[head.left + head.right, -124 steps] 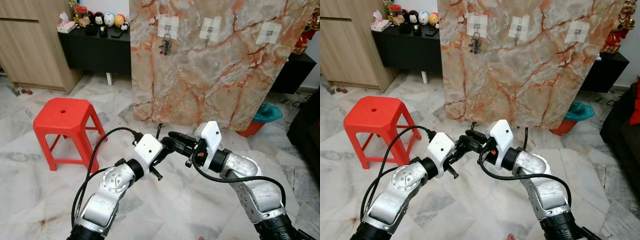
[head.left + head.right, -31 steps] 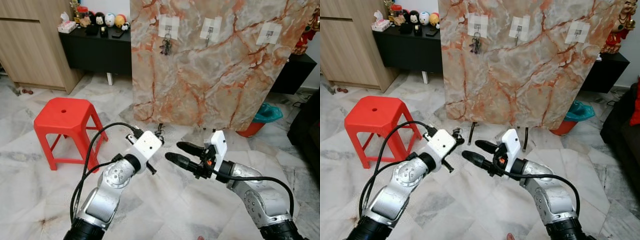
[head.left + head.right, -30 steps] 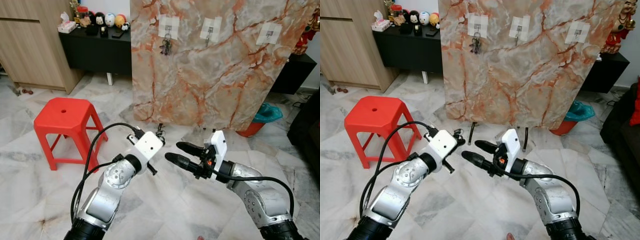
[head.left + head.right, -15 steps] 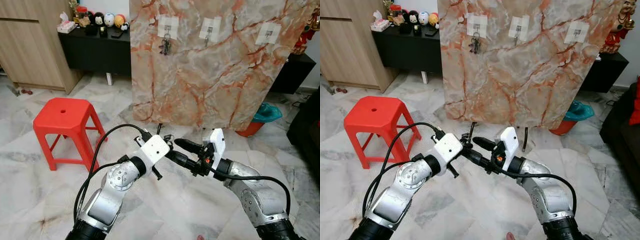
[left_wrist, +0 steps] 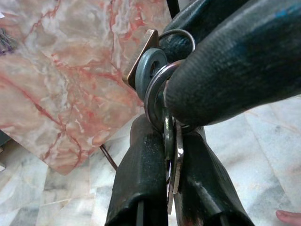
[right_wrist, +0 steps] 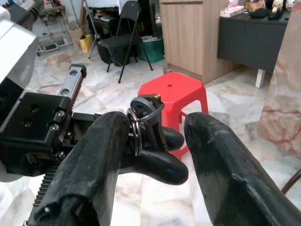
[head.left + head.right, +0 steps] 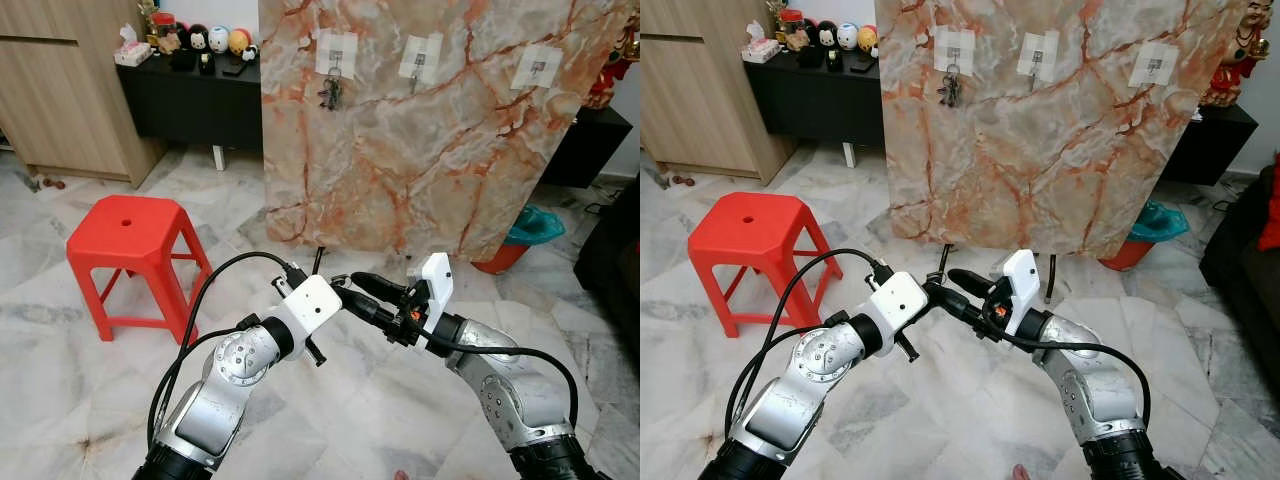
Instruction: Hang keys on a hook
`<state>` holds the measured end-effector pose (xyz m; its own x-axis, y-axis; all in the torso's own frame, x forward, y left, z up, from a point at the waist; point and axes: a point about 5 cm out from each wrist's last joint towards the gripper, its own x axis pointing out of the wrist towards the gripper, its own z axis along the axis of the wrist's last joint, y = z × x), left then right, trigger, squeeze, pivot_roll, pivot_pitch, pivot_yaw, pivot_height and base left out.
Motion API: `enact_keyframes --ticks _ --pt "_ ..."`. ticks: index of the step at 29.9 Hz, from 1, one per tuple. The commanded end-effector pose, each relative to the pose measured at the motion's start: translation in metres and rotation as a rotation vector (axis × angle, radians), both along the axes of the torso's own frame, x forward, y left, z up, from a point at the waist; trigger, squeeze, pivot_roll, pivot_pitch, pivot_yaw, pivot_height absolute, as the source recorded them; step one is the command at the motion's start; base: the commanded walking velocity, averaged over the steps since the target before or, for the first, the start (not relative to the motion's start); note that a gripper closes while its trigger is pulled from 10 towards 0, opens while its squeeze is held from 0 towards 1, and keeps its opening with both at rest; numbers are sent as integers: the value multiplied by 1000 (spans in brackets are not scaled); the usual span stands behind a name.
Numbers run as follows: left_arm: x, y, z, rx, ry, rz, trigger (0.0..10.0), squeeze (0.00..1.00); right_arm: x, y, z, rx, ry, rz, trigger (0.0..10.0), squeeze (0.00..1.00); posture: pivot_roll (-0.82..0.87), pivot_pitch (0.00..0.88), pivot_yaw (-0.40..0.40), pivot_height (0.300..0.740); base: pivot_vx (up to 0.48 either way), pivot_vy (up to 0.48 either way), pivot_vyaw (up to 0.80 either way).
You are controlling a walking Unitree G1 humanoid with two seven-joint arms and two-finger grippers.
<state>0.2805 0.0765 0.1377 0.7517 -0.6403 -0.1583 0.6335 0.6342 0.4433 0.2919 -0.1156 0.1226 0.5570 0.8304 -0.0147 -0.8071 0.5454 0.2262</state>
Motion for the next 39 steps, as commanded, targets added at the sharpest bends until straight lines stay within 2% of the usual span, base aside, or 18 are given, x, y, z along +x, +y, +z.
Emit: enact_keyframes --ticks 1,6,15,19,20,21,22,23,25,26,39 --pt "-2 -5 5 -18 -11 -29 0 0 1 -4 -2 -23 14 -7 10000 0 43 0 -104 740 0 0 0" --pt "-2 -5 4 -17 -9 -28 0 0 -6 -1 -7 -48 39 59 10000 0 44 0 -103 740 0 0 0" --pt "-2 -4 4 -16 -8 -26 0 0 -4 1 -1 -16 14 46 10000 0 44 0 -101 740 0 0 0" --pt "-2 -4 3 -16 -5 -26 0 0 -1 0 -2 -34 15 30 10000 0 43 0 -100 740 0 0 0" --pt "-2 -5 3 -16 -5 -27 0 0 0 -1 -2 -31 18 21 8627 0 43 0 -100 740 0 0 0" --pt "-2 -5 3 -16 -5 -27 0 0 1 -1 -2 -29 19 15 8627 0 44 0 -100 740 0 0 0" --pt "-2 -5 3 -16 -5 -27 0 0 1 -1 -2 -27 19 14 3294 0 45 0 -101 740 0 0 0" --pt "-2 -5 3 -16 -4 -28 0 0 1 -1 -1 -25 17 18 941 0 44 0 -100 740 0 0 0" --pt "-2 -5 3 -15 -3 -28 0 0 1 -1 -1 -24 15 19 588 0 44 0 -100 740 0 0 0" --pt "-2 -5 2 -14 -2 -28 0 0 1 -1 -1 -22 15 18 0 0 45 0 -101 740 0 0 0" --pt "-2 -5 2 -13 -3 -28 0 0 -2 2 -2 -17 27 39 0 0 44 0 -100 740 0 0 0"
